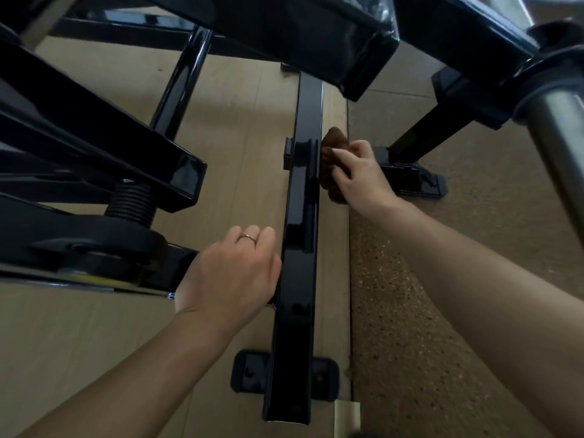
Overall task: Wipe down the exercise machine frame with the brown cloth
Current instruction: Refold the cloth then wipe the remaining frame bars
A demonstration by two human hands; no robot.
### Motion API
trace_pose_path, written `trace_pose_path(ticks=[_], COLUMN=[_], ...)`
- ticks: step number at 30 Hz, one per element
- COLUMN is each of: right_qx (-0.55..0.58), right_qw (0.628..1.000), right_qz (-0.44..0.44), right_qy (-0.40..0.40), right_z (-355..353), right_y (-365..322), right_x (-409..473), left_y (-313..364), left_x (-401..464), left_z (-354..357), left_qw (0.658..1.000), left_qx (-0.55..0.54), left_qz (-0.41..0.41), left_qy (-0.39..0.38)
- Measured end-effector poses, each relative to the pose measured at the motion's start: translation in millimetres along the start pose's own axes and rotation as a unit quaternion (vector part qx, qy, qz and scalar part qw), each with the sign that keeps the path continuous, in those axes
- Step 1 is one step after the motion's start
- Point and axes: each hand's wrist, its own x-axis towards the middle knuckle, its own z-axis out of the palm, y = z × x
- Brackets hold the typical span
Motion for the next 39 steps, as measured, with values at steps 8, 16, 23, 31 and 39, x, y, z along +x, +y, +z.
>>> trace_pose_path(ticks=[8, 16, 23, 31, 39], right_qx=[0.203, 0.252, 0.412, 0.115, 0.027], right_qw=[0.970, 0.962, 0.908, 0.988, 0.997], right_qz=[0.118, -0.063, 0.017, 0.009, 0.018], right_qy=[0.069, 0.081, -0.067, 0.098, 0.067], right_z=[-4.8, -13.9, 7.9, 35.7, 65.4], right_y=[10.0, -93.2, -112.7, -76.4, -70.4], right_x=[-54.1, -30.5, -22.6, -14.2, -22.6], left_y=[8.0, 10.4, -6.2, -14.6, -7.0], left_x=[19.7, 114.0, 143.9, 179.0, 202.0], left_z=[-16.0, -50.9, -27.9, 15.6, 52.0], left_qw=[0.965, 0.659, 0.530, 0.578, 0.805], left_qx=[-0.211, -0.666, -0.728, -0.580, -0.495], left_qz=[-0.139, -0.339, -0.433, -0.561, -0.325], left_qy=[-0.078, -0.085, -0.045, 0.119, -0.027])
